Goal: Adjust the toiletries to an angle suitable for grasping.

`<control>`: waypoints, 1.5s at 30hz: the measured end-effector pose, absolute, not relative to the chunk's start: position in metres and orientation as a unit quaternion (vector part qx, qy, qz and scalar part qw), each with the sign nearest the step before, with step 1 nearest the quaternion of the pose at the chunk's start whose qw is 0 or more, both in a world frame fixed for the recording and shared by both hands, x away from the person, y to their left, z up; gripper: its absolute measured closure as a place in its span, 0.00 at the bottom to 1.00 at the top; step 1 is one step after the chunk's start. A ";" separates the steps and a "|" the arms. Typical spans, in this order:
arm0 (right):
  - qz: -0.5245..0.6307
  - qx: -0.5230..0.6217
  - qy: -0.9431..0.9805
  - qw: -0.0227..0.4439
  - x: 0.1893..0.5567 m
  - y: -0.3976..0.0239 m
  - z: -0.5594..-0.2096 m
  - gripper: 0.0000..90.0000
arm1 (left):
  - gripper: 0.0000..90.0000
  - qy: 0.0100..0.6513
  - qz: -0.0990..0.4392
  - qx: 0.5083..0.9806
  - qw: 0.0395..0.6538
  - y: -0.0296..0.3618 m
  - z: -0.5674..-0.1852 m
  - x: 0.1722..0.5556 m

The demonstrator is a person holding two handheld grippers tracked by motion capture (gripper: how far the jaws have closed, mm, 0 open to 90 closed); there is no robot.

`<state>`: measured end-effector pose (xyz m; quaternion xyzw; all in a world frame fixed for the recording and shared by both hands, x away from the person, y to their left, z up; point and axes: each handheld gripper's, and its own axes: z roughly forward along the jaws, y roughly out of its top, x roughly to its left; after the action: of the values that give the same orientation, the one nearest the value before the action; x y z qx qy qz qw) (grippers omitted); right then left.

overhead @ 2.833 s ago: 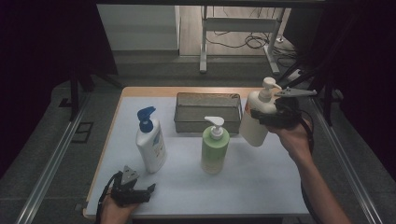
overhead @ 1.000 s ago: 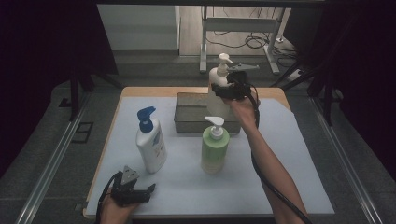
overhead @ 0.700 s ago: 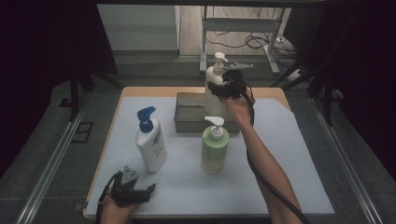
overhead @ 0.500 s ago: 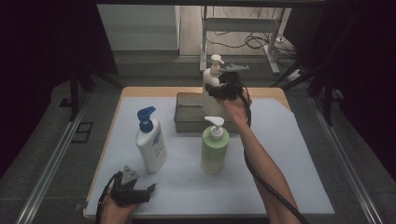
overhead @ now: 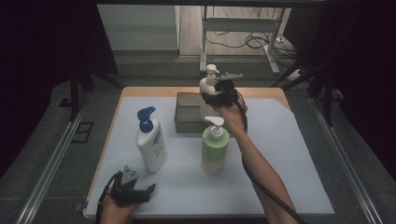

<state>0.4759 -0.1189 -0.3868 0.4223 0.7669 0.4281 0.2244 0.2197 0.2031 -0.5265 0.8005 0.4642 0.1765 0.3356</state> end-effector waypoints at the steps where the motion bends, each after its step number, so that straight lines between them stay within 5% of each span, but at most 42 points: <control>1: 0.427 0.424 0.766 0.224 0.476 -0.119 -0.388 0.40 | 0.12 0.464 0.177 0.801 0.335 0.203 -0.526 0.220; 45: 0.417 0.390 0.800 0.186 0.453 -0.138 -0.417 0.33 | 0.12 0.464 0.177 0.801 0.335 0.203 -0.527 0.220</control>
<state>0.4526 -0.1384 -0.4172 0.3899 0.7998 0.4170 0.1855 0.2198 0.2030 -0.5265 0.8007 0.4639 0.1769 0.3353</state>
